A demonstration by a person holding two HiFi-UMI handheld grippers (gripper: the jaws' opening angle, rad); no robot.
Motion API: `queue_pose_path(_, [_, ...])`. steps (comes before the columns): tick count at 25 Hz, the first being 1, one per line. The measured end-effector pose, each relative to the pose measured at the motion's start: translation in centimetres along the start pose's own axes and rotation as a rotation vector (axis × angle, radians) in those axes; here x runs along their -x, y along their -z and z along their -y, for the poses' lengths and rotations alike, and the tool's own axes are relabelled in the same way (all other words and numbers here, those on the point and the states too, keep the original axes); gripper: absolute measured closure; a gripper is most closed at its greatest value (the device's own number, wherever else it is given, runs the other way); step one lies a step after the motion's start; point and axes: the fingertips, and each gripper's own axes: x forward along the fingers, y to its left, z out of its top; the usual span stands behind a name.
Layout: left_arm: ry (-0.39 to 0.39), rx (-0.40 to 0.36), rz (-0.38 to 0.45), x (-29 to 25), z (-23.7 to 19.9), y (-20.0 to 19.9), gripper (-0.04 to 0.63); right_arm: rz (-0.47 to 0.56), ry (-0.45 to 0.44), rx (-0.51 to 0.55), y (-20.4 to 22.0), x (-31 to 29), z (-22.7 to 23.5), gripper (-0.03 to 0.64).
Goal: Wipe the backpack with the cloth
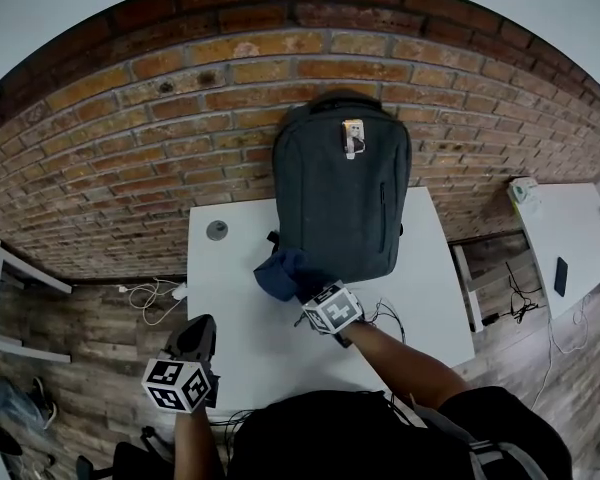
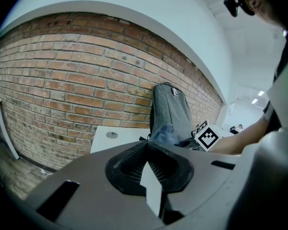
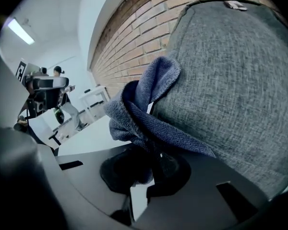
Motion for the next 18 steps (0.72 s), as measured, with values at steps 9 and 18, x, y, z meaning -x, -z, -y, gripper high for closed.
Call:
queue_pose_path(9, [0.024,0.017,0.018,0.2,-1.8,0.2,0.6,0.081,0.008,-0.04,-3.2,1.2,-0.4,0.597])
queue_pose_path(18, [0.026,0.041,0.036,0.1,-2.8,0.3,0.6,0.26,0.114,-0.005,-11.4,6.0,2.7,0.597])
